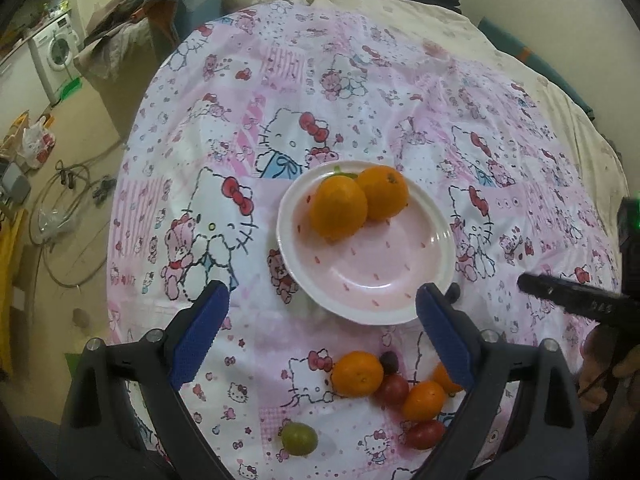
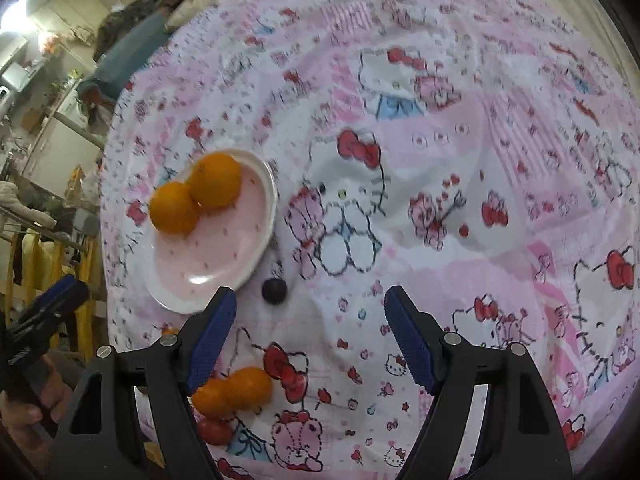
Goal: Organize fruits
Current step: 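Grasp the dark round berry with the right tool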
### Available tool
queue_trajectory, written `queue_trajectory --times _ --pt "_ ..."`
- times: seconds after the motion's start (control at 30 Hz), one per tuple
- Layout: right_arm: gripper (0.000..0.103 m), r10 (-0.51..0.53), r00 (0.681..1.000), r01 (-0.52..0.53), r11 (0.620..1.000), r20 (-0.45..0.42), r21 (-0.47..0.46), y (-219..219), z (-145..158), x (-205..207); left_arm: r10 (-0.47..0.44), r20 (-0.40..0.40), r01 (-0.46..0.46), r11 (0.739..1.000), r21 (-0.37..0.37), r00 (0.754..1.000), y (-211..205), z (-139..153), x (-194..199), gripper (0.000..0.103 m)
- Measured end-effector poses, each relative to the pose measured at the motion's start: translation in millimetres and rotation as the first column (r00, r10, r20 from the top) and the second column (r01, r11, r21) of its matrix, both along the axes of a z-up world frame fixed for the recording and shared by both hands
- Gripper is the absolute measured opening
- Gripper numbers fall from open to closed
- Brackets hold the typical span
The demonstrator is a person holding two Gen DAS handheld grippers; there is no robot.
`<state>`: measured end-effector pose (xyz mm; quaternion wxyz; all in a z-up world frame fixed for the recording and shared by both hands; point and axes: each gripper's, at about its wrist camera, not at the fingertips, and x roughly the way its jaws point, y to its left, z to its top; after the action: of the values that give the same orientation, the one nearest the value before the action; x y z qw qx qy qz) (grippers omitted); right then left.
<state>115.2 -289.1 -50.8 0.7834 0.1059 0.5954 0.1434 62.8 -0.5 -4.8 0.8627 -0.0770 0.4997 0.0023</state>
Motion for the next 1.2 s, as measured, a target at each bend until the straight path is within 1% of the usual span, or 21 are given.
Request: queue_trajectory --times 0.1,0.13,0.17,0.23,0.33,0.37,0.47,0.57,0.73,0.8,0.83,0.87,0.97,1.03,1.13,1.2 --pt "0.079 0.022 0.999 -0.023 1.000 -0.050 -0.015 5.9 -16.1 0.7 0.026 0.006 -0.026 1.000 -0.012 1.000 7.9 -0.1 -0.3 0.093" --pt "0.077 0.038 0.997 -0.040 0.999 -0.066 -0.022 9.9 -21.3 0.7 0.033 0.004 -0.033 0.999 -0.015 0.999 9.5 -0.4 0.4 0.093" --pt "0.071 0.063 0.995 -0.065 0.997 -0.072 -0.032 15.5 -26.6 1.0 0.040 -0.002 -0.040 0.999 -0.024 0.999 12.4 -1.1 0.8 0.093" --pt "0.063 0.114 0.991 -0.119 0.991 -0.072 -0.066 28.2 -33.9 1.0 0.050 -0.012 -0.051 0.998 -0.045 0.999 17.7 -2.5 1.5 0.093" --pt "0.056 0.215 0.976 -0.218 0.964 -0.036 -0.151 52.7 -42.2 -0.7 0.069 -0.025 -0.071 0.995 -0.069 0.997 24.4 -4.6 1.3 0.093" --pt "0.055 0.244 0.970 -0.244 0.952 -0.026 -0.183 60.5 -44.8 -1.3 0.074 -0.027 -0.076 0.994 -0.072 0.997 26.1 -5.3 1.1 0.093" --pt "0.052 0.299 0.954 -0.288 0.926 0.010 -0.245 76.5 -48.5 -1.3 0.086 -0.039 -0.090 0.992 -0.088 0.996 30.7 -7.9 1.7 0.093" --pt "0.047 0.337 0.941 -0.313 0.907 0.038 -0.281 86.1 -50.7 2.8 0.092 -0.049 -0.096 0.990 -0.099 0.995 33.7 -11.4 2.5 0.093" --pt "0.044 0.367 0.930 -0.342 0.889 0.025 -0.305 95.8 -60.0 10.4 0.090 -0.060 -0.095 0.991 -0.096 0.994 35.3 -16.1 5.3 0.093" --pt "0.040 0.382 0.924 -0.356 0.879 0.021 -0.318 99.8 -62.8 11.0 0.089 -0.063 -0.095 0.991 -0.091 0.994 35.2 -18.2 6.5 0.093" --pt "0.036 0.392 0.920 -0.367 0.874 0.017 -0.320 100.9 -64.5 10.6 0.088 -0.065 -0.093 0.992 -0.089 0.994 35.0 -18.8 6.7 0.093" --pt "0.024 0.406 0.914 -0.383 0.868 0.009 -0.316 103.9 -68.1 8.5 0.085 -0.067 -0.091 0.992 -0.087 0.994 34.5 -19.7 7.3 0.093" --pt "0.023 0.416 0.910 -0.393 0.865 0.006 -0.311 102.8 -67.6 7.2 0.083 -0.067 -0.088 0.993 -0.081 0.994 33.8 -20.6 8.6 0.093" --pt "0.022 0.407 0.913 -0.387 0.876 0.009 -0.288 100.1 -65.6 6.8 0.079 -0.067 -0.085 0.993 -0.087 0.995 34.2 -21.2 9.3 0.093" --pt "0.022 0.373 0.928 -0.361 0.904 0.010 -0.231 88.8 -59.0 7.3 0.070 -0.078 -0.077 0.993 -0.094 0.994 34.1 -24.2 10.9 0.093" --pt "0.022 0.362 0.932 -0.349 0.913 0.024 -0.211 83.4 -51.8 4.8 0.057 -0.094 -0.064 0.995 -0.078 0.994 31.6 -26.6 10.6 0.093"
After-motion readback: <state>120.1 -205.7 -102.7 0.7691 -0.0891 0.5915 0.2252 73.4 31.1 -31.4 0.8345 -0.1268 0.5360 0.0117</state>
